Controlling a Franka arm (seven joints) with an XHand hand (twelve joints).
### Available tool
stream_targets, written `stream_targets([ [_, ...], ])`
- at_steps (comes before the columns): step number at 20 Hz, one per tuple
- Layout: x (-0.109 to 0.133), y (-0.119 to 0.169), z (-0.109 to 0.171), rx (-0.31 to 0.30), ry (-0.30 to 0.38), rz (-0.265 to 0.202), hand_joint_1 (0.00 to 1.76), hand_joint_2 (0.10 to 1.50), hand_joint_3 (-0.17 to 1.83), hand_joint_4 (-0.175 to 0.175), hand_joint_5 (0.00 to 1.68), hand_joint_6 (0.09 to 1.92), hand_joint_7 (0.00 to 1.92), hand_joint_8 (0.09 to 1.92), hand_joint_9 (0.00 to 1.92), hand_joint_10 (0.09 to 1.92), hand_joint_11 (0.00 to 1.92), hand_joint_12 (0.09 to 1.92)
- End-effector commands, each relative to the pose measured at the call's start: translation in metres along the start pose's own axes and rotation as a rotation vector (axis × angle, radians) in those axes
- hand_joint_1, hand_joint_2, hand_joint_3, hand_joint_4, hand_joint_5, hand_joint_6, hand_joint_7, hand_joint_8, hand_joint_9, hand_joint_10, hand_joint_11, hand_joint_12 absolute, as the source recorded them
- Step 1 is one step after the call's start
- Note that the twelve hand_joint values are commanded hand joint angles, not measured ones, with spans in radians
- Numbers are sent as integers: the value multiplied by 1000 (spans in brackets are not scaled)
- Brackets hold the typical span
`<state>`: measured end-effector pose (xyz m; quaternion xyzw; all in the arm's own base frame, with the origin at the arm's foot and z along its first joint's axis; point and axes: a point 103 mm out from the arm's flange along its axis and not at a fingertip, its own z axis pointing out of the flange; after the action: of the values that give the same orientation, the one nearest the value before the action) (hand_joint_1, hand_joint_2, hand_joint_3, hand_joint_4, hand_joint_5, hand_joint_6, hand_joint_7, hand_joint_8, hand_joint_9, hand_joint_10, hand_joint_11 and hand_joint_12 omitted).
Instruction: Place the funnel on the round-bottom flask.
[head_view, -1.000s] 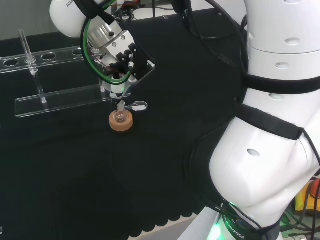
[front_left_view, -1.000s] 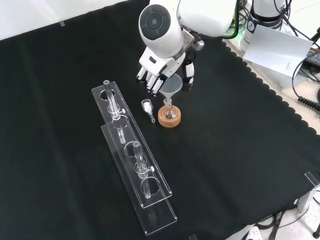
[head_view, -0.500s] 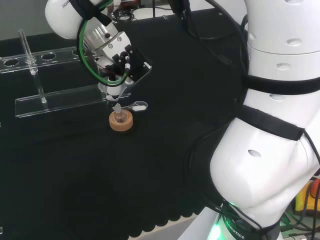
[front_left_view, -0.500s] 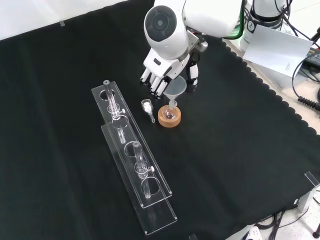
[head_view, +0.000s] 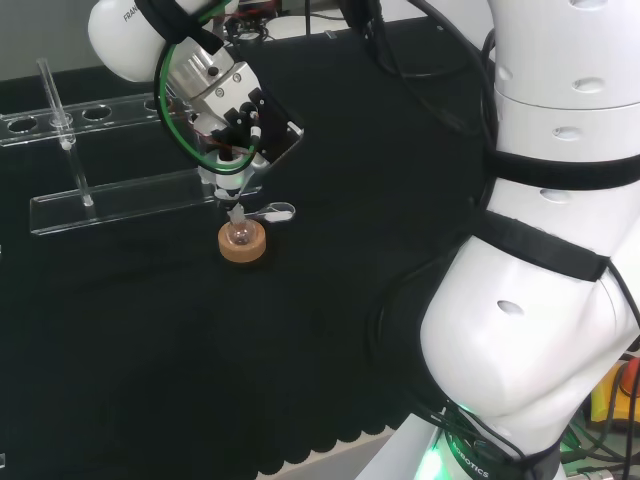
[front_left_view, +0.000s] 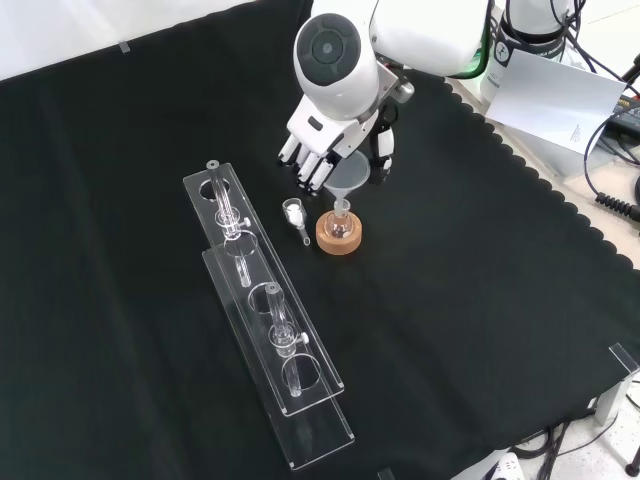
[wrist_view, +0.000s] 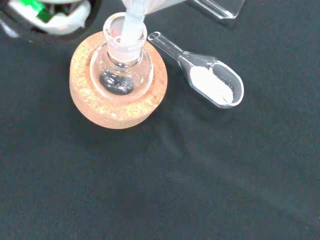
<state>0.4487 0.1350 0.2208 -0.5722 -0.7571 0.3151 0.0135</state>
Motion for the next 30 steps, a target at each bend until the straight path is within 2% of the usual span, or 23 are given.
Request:
stream_targets([
  [1, -3, 3, 0, 12, 26, -7, 874, 641, 671, -40, 549, 856, 420, 793, 820, 718, 357, 1327],
  [5, -8, 6, 5, 15, 48, -15, 873, 642, 671, -40, 548, 855, 419, 793, 819, 720, 357, 1327],
  [15, -6, 6, 8, 22, 38, -8, 871, 642, 671, -40, 546, 855, 417, 793, 816, 721, 357, 1327],
  [16, -5, 6, 8, 17, 41, -31, 870, 642, 671, -40, 544, 854, 417, 793, 815, 721, 357, 1327],
  [18, -5, 7, 9, 26, 44, -37, 870, 642, 671, -41, 513, 840, 414, 791, 802, 717, 357, 1327],
  [19, -6, 7, 10, 31, 46, -35, 868, 640, 671, -44, 478, 813, 409, 792, 784, 720, 356, 1328],
  [22, -6, 8, 13, 49, 46, -30, 853, 629, 675, -55, 341, 516, 340, 798, 651, 716, 322, 1348],
  [25, -3, 9, 14, 86, 34, -25, 832, 620, 665, -55, 316, 248, 248, 779, 529, 708, 272, 1369],
  [30, -5, 7, 12, 94, 36, -20, 814, 614, 644, -52, 299, 117, 162, 744, 451, 701, 232, 1380],
])
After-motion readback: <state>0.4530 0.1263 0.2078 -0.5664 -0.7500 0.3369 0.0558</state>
